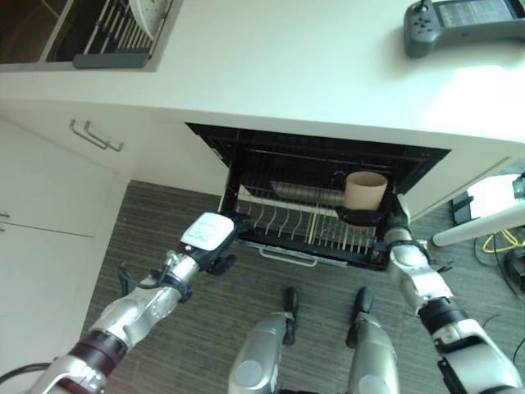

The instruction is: Place the dishes in the dishwasher.

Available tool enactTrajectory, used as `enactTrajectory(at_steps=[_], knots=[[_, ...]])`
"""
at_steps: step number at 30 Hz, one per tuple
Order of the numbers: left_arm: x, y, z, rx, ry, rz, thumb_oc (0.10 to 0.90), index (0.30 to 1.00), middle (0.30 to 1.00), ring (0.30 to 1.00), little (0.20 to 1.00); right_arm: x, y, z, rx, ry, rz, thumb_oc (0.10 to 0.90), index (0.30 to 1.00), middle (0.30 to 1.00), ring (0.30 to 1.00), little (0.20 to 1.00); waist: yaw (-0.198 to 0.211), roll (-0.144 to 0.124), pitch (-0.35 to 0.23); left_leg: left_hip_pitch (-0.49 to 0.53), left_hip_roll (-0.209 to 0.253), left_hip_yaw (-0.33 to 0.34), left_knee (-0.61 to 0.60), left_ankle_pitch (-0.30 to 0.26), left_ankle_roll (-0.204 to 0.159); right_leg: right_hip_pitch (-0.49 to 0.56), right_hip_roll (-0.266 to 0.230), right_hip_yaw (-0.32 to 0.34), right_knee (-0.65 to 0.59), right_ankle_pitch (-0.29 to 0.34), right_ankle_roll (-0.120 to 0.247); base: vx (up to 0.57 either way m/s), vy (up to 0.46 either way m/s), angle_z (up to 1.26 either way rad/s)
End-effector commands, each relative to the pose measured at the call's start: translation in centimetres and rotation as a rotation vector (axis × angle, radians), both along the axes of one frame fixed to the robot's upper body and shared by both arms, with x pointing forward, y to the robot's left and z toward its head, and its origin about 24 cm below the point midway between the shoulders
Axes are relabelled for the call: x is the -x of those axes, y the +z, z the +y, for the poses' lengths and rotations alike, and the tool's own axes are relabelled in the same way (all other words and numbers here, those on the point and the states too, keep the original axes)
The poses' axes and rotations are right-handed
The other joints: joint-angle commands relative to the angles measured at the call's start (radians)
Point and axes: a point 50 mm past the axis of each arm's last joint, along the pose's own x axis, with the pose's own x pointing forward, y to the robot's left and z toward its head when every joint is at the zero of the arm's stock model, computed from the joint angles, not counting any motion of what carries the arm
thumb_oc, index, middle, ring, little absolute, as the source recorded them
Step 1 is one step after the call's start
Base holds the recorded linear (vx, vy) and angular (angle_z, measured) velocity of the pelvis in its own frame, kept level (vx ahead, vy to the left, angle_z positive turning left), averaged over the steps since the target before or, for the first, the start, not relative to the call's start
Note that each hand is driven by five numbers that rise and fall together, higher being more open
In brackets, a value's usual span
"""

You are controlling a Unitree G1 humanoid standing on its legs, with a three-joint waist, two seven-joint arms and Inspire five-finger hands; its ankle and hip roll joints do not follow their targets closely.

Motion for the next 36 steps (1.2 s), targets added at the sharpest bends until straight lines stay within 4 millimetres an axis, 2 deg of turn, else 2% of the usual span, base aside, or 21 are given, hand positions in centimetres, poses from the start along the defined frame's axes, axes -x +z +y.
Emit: enactTrajectory(at_steps=[1, 6, 9, 14, 18, 21, 22, 23, 24, 31, 36], knots=[[0.8, 0.8, -2.0, 0.117, -0.089, -0.059, 0.8, 0.9, 0.9, 0.9, 0.9, -1.2, 2.7, 3.0, -0.047, 0.063, -0.126, 0.4, 0.3, 0.3, 0.3, 0.3, 0.018, 0.057, -0.062, -0.047, 0.017, 0.0, 0.01, -0.117, -0.012, 0.034, -0.054, -0.016, 0.086, -0.219, 0.055, -0.01, 0.09, -0.01], [1.3, -0.2, -2.1, 0.137, -0.062, -0.055, 0.8, 0.9, 0.9, 0.9, 0.9, 0.2, -0.4, 2.4, -0.081, -0.066, -0.045, 0.4, 0.3, 0.3, 0.3, 0.3, 0.008, 0.063, -0.058, -0.046, 0.019, 0.012, 0.01, -0.122, -0.011, 0.032, -0.056, -0.013, 0.086, -0.22, 0.058, 0.0, 0.048, -0.01], [1.6, -0.8, -2.2, 0.158, -0.05, -0.059, 0.8, 0.9, 0.9, 0.9, 0.9, 1.1, -1.7, 1.6, 0.019, -0.127, -0.023, 0.4, 0.3, 0.3, 0.3, 0.3, -0.002, 0.066, -0.057, -0.043, 0.021, 0.023, 0.01, -0.125, -0.011, 0.03, -0.058, -0.007, 0.086, -0.222, 0.059, 0.02, 0.048, -0.06], [2.2, -2.0, -2.4, 0.18, -0.01, -0.055, 0.8, 0.9, 0.9, 0.9, 0.9, 3.5, -3.9, -1.7, 0.117, -0.314, 0.004, 0.4, 0.3, 0.3, 0.3, 0.3, -0.031, 0.069, -0.054, -0.038, 0.023, 0.036, 0.01, -0.134, -0.011, 0.024, -0.053, 0.008, 0.086, -0.224, 0.062, 0.02, 0.046, -0.03], [2.7, -2.7, -2.6, 0.2, 0.018, -0.06, 0.8, 0.9, 0.9, 0.9, 0.9, 5.1, -4.9, -3.0, 0.188, -0.355, 0.002, 0.4, 0.3, 0.3, 0.3, 0.3, -0.053, 0.072, -0.05, -0.036, 0.023, 0.045, 0.01, -0.139, -0.009, 0.015, -0.05, 0.025, 0.086, -0.225, 0.064, 0.01, 0.06, -0.11], [2.7, -3.0, -2.6, 0.211, 0.037, -0.066, 0.8, 0.9, 0.9, 0.9, 0.9, 5.9, -5.5, -3.3, 0.226, -0.323, 0.013, 0.4, 0.3, 0.3, 0.3, 0.3, -0.07, 0.072, -0.049, -0.037, 0.025, 0.054, 0.01, -0.141, -0.009, 0.009, -0.048, 0.035, 0.086, -0.227, 0.065, -0.01, 0.035, -0.1], [2.6, -3.0, -2.6, 0.213, 0.039, -0.069, 0.8, 0.9, 0.9, 0.9, 0.9, 6.0, -5.5, -3.3, 0.239, -0.31, 0.009, 0.494, 0.441, 0.441, 0.441, 0.441, -0.075, 0.073, -0.047, -0.037, 0.025, 0.058, 0.01, -0.142, -0.01, 0.006, -0.049, 0.038, 0.086, -0.227, 0.066, -0.02, 0.025, -0.13], [2.6, -3.1, -2.5, 0.214, 0.04, -0.07, 0.8, 0.9, 0.9, 0.9, 0.9, 6.0, -5.5, -3.3, 0.247, -0.299, 0.008, 0.698, 0.747, 0.747, 0.747, 0.747, -0.078, 0.074, -0.047, -0.038, 0.025, 0.059, 0.01, -0.142, -0.01, 0.004, -0.048, 0.039, 0.086, -0.227, 0.066, -0.02, 0.019, -0.11], [2.6, -3.1, -2.5, 0.214, 0.041, -0.071, 0.8, 0.9, 0.9, 0.9, 0.9, 6.0, -5.5, -3.3, 0.251, -0.294, 0.007, 0.8, 0.9, 0.9, 0.9, 0.9, -0.079, 0.074, -0.048, -0.038, 0.025, 0.06, 0.01, -0.142, -0.01, 0.004, -0.049, 0.04, 0.086, -0.227, 0.066, -0.02, 0.008, -0.07], [2.6, -3.2, -2.3, 0.211, 0.047, -0.063, 0.8, 0.9, 0.9, 0.9, 0.9, 6.3, -6.1, -3.2, 0.233, -0.245, 0.059, 0.8, 0.9, 0.9, 0.9, 0.9, -0.087, 0.07, -0.06, -0.033, 0.028, 0.072, 0.01, -0.143, -0.015, 0.006, -0.05, 0.037, 0.086, -0.23, 0.067, 0.0, 0.0, -0.01], [2.7, -3.3, -2.3, 0.215, 0.053, -0.055, 0.8, 0.9, 0.9, 0.9, 0.9, 6.6, -6.6, -3.2, 0.288, -0.185, 0.105, 0.8, 0.9, 0.9, 0.9, 0.9, -0.091, 0.071, -0.066, -0.029, 0.028, 0.074, 0.01, -0.144, -0.017, 0.01, -0.054, 0.033, 0.086, -0.233, 0.068, 0.0, 0.013, -0.04]])
